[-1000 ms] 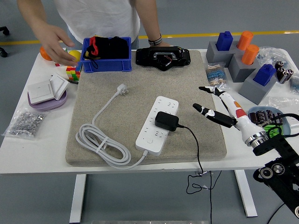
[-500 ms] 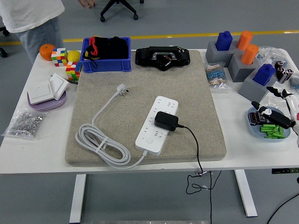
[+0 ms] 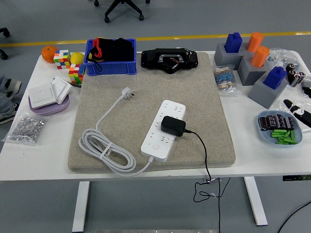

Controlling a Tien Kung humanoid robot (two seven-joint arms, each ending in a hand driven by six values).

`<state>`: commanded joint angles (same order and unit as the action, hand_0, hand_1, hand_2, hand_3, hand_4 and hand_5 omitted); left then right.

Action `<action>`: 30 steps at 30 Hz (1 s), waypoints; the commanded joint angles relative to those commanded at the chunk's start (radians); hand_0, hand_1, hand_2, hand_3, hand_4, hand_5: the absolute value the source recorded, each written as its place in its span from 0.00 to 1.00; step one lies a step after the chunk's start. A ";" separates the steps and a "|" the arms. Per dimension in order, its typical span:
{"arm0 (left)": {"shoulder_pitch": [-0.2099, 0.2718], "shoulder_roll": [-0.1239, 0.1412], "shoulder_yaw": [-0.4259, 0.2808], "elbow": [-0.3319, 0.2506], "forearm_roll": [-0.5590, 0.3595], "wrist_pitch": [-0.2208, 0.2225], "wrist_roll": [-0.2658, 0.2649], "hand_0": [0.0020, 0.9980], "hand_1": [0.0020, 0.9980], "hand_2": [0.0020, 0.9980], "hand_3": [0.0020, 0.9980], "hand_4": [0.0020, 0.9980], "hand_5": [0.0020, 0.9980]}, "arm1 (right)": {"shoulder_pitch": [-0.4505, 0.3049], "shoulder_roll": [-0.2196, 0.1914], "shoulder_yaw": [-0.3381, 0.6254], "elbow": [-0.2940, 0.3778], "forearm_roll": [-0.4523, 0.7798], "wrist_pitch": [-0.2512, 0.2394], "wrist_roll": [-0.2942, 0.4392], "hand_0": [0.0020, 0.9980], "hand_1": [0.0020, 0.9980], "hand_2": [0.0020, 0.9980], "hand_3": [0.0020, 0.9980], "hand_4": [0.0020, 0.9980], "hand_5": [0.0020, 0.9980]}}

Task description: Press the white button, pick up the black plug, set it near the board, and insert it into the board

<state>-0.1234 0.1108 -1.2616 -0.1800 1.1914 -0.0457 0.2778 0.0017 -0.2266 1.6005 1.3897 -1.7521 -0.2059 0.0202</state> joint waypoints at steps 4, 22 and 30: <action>0.020 -0.004 -0.027 0.000 0.011 0.004 -0.001 0.71 0.67 0.59 0.68 0.66 0.27 | -0.030 0.012 0.010 0.017 0.001 -0.004 0.001 0.94 0.84 0.80 0.80 1.00 0.63; 0.016 -0.009 -0.015 0.000 0.003 0.000 -0.002 0.71 0.67 0.59 0.68 0.66 0.27 | -0.041 0.038 0.056 0.016 -0.002 -0.004 -0.004 0.93 0.83 0.78 0.79 1.00 0.62; 0.018 -0.011 -0.024 0.000 0.014 0.000 0.000 0.71 0.67 0.58 0.68 0.66 0.27 | -0.037 0.036 0.059 0.018 0.011 -0.005 -0.005 0.92 0.81 0.78 0.79 0.99 0.62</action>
<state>-0.1055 0.0995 -1.2851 -0.1800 1.2054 -0.0453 0.2782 -0.0350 -0.1905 1.6594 1.4075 -1.7410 -0.2106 0.0148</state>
